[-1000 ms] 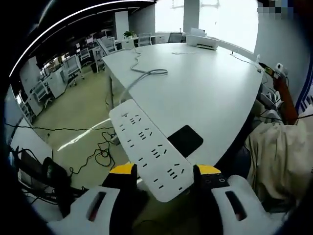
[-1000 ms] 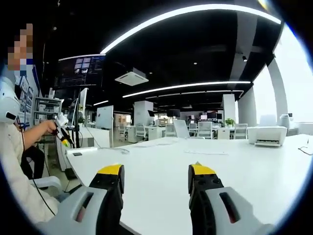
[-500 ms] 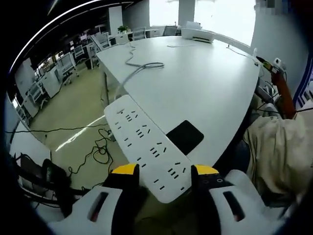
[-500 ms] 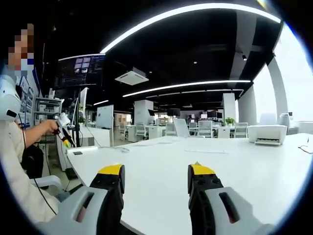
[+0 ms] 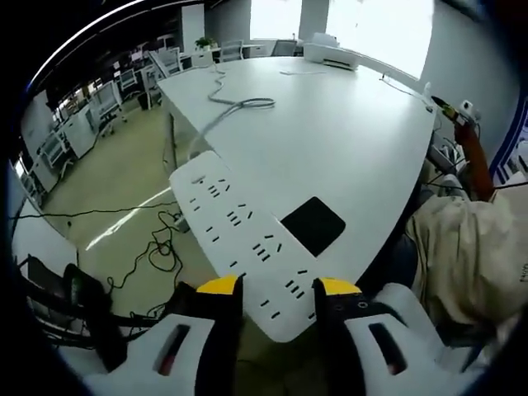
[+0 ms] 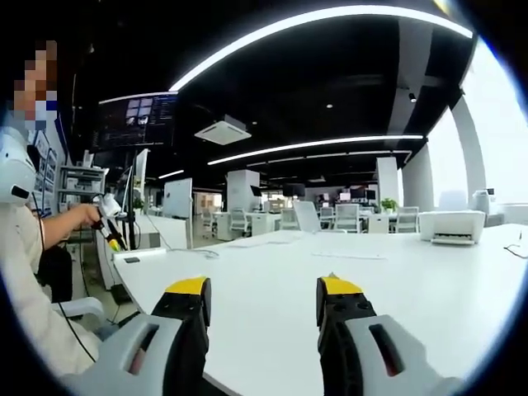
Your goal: Pick up the power strip scattered on the table, fix it on the side mounting bracket of the table, and press the switch
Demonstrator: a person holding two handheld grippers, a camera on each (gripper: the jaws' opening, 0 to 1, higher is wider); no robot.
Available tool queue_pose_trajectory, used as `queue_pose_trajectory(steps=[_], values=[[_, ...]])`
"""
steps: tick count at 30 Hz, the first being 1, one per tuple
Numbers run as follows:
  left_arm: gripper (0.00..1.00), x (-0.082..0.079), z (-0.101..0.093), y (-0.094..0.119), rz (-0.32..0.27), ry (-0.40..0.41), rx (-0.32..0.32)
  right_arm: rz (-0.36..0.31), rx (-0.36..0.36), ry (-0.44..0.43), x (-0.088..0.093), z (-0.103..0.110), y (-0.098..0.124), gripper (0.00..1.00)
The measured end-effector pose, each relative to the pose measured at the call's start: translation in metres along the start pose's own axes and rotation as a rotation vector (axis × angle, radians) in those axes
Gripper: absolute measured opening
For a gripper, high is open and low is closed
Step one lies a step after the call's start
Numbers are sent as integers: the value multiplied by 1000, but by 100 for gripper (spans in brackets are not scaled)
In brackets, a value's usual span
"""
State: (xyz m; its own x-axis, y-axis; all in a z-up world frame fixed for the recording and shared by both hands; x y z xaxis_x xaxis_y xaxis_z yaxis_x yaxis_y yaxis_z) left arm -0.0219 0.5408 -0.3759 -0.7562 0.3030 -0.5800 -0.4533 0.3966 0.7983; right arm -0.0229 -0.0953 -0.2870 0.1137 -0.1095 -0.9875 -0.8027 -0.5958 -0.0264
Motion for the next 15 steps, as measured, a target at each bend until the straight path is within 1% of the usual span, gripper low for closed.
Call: queue_pose_trajectory(steps=[1, 5, 9, 11, 15], values=[[40, -1, 1, 2, -9, 10, 2, 0, -2, 1, 0, 0, 0, 47], [41, -1, 2, 2, -6, 12, 8, -1, -3, 1, -1, 0, -1, 47], [41, 0, 4, 2, -4, 28, 30, 0, -4, 2, -2, 0, -1, 47], [41, -1, 4, 2, 0, 13, 39, 0, -4, 3, -2, 1, -2, 47], [41, -2, 3, 1, 26, -11, 51, -1, -6, 3, -2, 1, -2, 47]])
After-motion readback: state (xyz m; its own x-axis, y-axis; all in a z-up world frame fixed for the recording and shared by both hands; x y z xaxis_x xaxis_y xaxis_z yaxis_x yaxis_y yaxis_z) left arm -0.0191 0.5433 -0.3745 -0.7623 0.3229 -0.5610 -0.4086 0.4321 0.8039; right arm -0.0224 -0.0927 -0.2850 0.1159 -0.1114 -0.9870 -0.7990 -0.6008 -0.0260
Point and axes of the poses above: the point that each gripper's makers call its tool centre point, and the gripper's own axes: y roughly backward along the fingers, z roughly to its left, x roughly out of its underside, the point moved 3 cm from there along y, roughly backward along the fingers, and after that the axes turned 9 degrees about y, right-handed, at the moved point
